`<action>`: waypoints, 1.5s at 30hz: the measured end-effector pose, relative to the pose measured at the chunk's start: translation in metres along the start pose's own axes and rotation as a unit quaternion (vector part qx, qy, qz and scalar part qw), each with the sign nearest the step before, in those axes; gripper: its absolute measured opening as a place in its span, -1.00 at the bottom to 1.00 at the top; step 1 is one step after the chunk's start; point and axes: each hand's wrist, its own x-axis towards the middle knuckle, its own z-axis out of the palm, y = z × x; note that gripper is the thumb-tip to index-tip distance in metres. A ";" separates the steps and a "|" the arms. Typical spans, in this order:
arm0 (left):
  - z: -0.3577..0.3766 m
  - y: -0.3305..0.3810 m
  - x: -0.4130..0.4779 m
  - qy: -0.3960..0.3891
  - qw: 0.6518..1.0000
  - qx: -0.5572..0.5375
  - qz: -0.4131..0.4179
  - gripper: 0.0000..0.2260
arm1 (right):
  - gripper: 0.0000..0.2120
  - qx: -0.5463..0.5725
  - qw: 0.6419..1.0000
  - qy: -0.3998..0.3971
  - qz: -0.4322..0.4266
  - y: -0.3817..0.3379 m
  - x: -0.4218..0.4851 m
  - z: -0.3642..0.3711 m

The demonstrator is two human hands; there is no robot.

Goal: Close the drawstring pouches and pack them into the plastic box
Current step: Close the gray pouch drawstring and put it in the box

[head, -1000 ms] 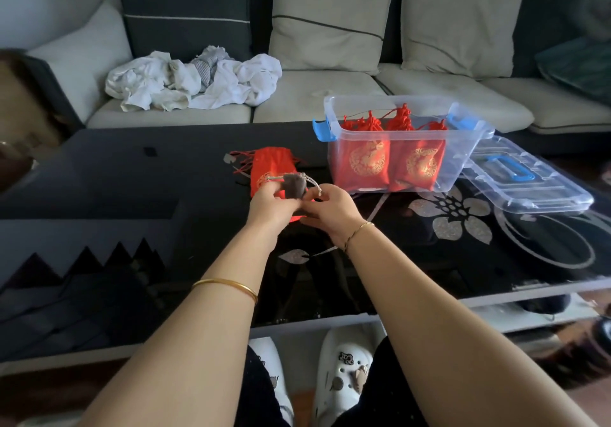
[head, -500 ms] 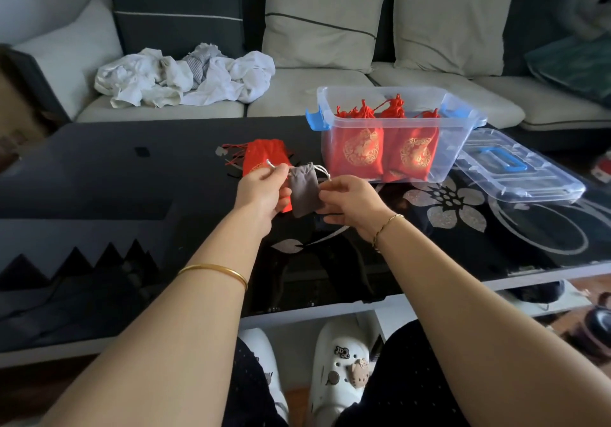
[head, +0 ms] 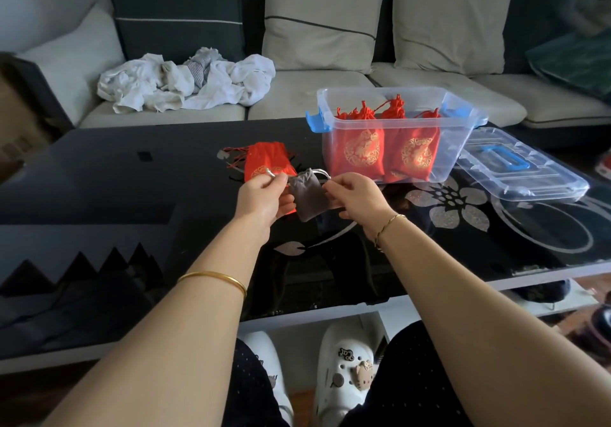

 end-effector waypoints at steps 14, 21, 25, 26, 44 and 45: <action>0.003 -0.002 0.003 0.025 0.998 0.062 0.005 -0.88 | -0.83 0.139 0.987 0.039 0.075 -0.006 -0.003 -0.003; 0.005 0.004 -0.002 0.020 0.999 0.008 -0.046 -0.73 | -0.79 0.183 0.971 0.089 0.124 -0.001 0.000 -0.006; 0.005 0.005 0.001 0.111 0.991 0.055 -0.045 -0.60 | -0.75 0.222 0.954 0.112 0.167 0.001 0.001 -0.007; 0.005 0.004 0.002 0.137 0.987 0.074 -0.029 -0.59 | -0.75 0.236 0.947 0.122 0.181 0.001 0.001 -0.007; 0.013 0.013 -0.011 -0.121 0.980 0.135 0.084 -0.83 | -0.82 0.212 0.968 0.114 0.070 -0.018 0.000 0.000; 0.013 0.012 -0.010 -0.131 0.974 0.167 0.083 -0.87 | -0.83 0.173 0.978 0.110 0.042 -0.019 0.000 0.000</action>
